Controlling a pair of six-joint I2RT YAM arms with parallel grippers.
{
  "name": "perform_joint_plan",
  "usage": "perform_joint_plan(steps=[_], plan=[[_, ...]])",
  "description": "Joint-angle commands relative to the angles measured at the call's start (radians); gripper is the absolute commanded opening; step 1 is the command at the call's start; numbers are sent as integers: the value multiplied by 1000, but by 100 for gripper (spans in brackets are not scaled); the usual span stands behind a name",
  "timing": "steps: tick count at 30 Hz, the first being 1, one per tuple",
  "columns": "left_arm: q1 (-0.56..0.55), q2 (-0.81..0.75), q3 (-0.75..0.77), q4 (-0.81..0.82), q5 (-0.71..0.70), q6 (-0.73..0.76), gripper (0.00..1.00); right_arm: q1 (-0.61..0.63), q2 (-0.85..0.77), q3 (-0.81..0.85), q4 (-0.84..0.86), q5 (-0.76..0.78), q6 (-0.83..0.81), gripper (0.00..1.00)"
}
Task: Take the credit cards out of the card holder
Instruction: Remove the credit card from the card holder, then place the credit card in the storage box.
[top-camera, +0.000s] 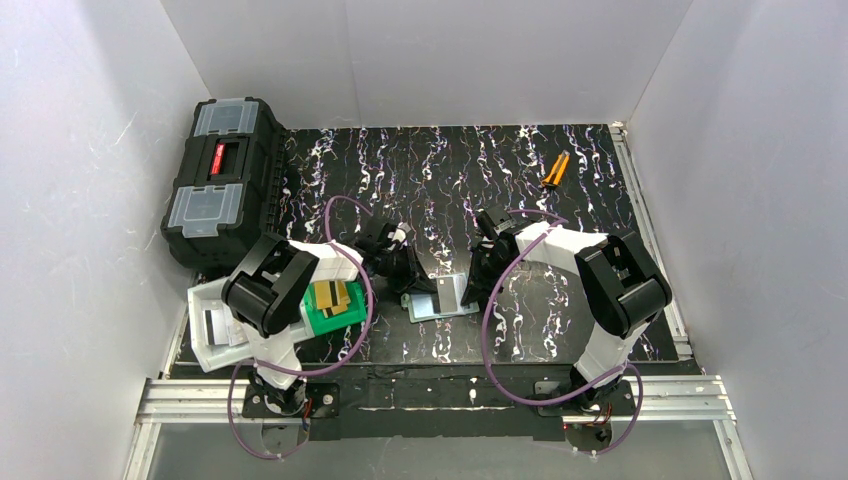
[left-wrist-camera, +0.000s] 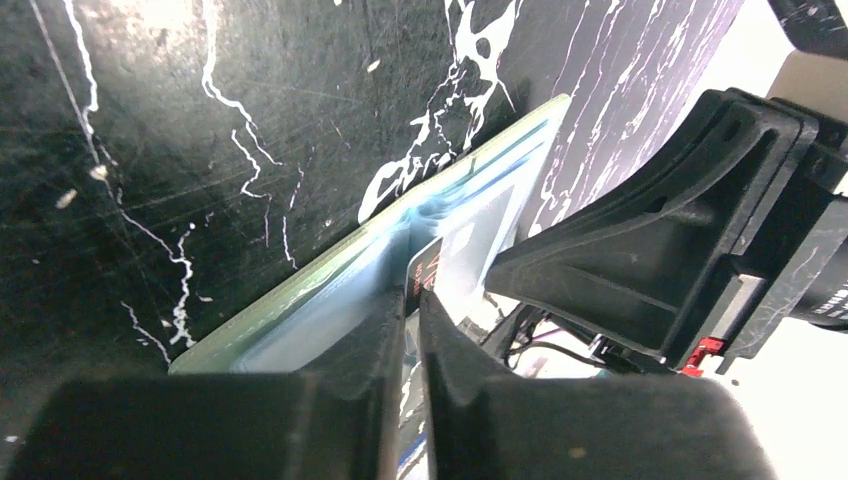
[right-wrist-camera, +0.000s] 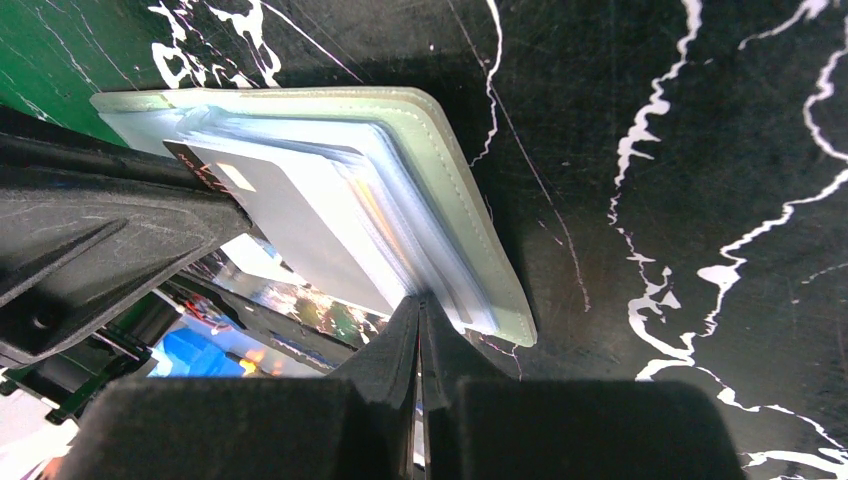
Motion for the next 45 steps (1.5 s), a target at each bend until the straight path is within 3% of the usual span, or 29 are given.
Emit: perform_joint_plan(steps=[1, 5, 13, 29, 32, 39, 42, 45], plan=[[-6, -1, -20, -8, 5, -18, 2, 18, 85, -46, 11, 150, -30, 6], [-7, -25, -6, -65, -14, -9, 0, 17, 84, -46, 10, 149, -30, 6], [20, -145, 45, -365, -182, 105, 0, 17, 75, -56, 14, 151, -27, 6], [27, -396, 142, -667, -314, 252, 0, 17, 0, 9, -23, 141, -32, 8], [27, -435, 176, -708, -326, 261, 0, 16, -31, 59, -53, 135, -42, 16], [29, -520, 274, -868, -425, 288, 0, 18, -106, 157, -104, 115, -61, 52], [32, -553, 327, -973, -506, 303, 0, 17, -134, 187, -117, 105, -72, 63], [40, -587, 391, -1118, -646, 312, 0, 18, -163, 205, -118, 86, -83, 68]])
